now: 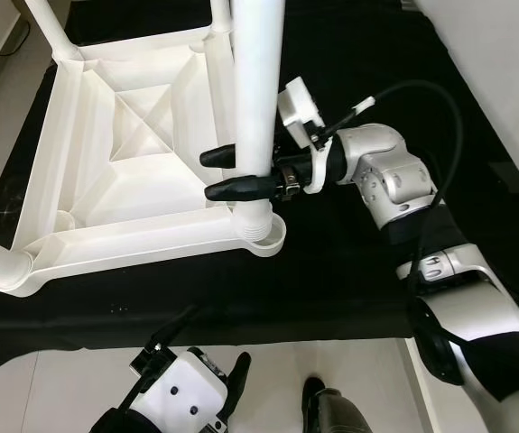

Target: Building children table

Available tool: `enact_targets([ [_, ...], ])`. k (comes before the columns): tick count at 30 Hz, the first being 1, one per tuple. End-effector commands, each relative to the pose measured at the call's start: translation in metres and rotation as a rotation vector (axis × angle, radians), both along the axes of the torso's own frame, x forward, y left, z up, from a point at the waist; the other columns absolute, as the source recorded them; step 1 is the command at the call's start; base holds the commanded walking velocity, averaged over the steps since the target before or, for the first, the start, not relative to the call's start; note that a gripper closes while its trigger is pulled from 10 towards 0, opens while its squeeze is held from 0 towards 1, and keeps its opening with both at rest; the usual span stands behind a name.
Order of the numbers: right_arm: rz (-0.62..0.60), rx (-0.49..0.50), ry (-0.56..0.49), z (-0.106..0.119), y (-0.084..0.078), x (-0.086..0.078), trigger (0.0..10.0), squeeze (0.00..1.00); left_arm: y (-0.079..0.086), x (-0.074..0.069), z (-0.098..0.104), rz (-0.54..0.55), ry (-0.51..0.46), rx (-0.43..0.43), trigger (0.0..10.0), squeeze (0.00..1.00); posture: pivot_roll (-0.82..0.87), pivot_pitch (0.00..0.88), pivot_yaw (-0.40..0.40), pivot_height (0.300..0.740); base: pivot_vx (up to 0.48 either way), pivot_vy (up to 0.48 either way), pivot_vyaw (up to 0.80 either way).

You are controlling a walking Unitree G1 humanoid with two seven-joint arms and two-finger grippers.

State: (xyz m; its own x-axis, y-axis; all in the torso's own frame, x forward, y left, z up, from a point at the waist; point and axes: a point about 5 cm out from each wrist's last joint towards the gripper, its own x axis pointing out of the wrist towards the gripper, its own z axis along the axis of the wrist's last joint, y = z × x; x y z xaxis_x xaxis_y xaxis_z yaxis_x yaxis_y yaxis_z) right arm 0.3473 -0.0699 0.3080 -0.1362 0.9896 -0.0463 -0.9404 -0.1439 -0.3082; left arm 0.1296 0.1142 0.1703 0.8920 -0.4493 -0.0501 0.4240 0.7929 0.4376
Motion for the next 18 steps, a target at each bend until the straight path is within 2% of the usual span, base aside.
enact_targets([
  [1,0.045,0.014,0.002,0.001,0.002,-0.004,10.0,0.0,-0.001,-0.005,0.001,-0.024,0.007,0.012,10.0,0.0,0.08,0.369,0.037,0.74,0.0,0.0,0.0],
  [10,0.07,0.006,0.002,-0.004,0.001,-0.007,10.0,0.0,-0.001,-0.007,0.002,-0.026,0.009,0.013,10.0,0.0,0.09,0.381,0.041,0.74,0.0,0.0,0.0],
  [13,0.01,-0.024,-0.002,-0.015,0.007,-0.004,10.0,0.0,-0.002,-0.009,0.003,-0.027,0.01,0.011,10.0,0.0,0.09,0.387,0.042,0.74,0.0,0.0,0.0],
  [18,-0.021,-0.028,0.003,-0.016,0.007,-0.001,10.0,0.0,-0.002,-0.009,0.004,-0.026,0.011,0.012,10.0,0.0,0.09,0.389,0.04,0.74,0.0,0.0,0.0],
])
